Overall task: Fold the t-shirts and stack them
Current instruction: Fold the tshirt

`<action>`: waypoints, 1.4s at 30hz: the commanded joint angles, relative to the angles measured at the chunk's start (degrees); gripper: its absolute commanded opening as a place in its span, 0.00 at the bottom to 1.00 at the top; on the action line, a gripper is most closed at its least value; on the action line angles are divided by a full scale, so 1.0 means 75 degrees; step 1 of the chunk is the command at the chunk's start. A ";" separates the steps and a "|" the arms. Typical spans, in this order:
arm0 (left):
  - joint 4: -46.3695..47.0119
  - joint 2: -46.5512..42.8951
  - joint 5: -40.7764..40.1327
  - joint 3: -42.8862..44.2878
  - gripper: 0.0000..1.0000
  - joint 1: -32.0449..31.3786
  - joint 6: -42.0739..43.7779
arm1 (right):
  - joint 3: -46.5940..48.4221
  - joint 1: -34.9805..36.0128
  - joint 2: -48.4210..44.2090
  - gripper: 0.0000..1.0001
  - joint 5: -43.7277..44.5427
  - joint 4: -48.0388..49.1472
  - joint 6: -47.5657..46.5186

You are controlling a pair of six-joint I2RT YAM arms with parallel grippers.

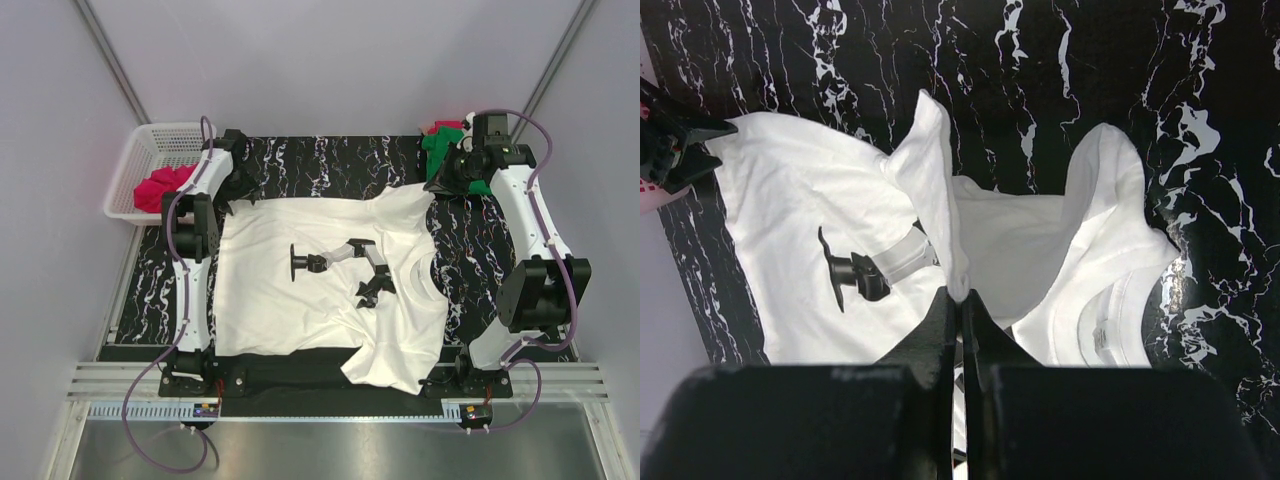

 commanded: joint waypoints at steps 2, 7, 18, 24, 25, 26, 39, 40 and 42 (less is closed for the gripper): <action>-0.0370 -0.0049 -0.0404 -0.0131 0.73 0.0446 0.0122 | -0.0029 0.0064 -0.0301 0.00 -0.0199 0.0004 -0.0007; -0.0522 0.0103 -0.0556 0.0196 0.12 0.0528 0.0333 | -0.0087 0.0064 -0.0254 0.00 -0.0246 0.0051 -0.0007; -0.0476 -0.0166 -0.0743 0.0326 0.03 0.0540 0.0964 | -0.0087 0.0076 -0.0079 0.00 -0.0176 0.0133 0.0028; -0.0148 -0.0833 -0.0616 -0.0234 0.02 0.0540 0.1808 | 0.0088 0.0064 0.0109 0.00 -0.0012 0.0238 -0.0031; 0.0015 -0.1055 -0.0511 -0.0341 0.01 0.0540 0.1914 | 0.0112 0.0064 0.0133 0.00 0.0058 0.0238 -0.0031; 0.0098 -0.1173 -0.0405 -0.0458 0.01 0.0540 0.2020 | 0.0147 0.0064 0.0156 0.00 0.0082 0.0261 -0.0043; 0.0860 -0.3106 0.1295 -0.1630 0.00 0.0435 0.2946 | 0.0510 0.0064 0.0297 0.00 0.0656 0.0625 -0.0043; 0.0872 -0.3212 0.1318 -0.1735 0.00 0.0423 0.2946 | 0.0638 0.0076 0.0309 0.00 0.0761 0.0637 -0.0054; 0.0942 -0.3516 0.1588 -0.2075 0.00 0.0364 0.3017 | 0.0791 0.0064 0.0355 0.00 0.0844 0.0637 -0.0078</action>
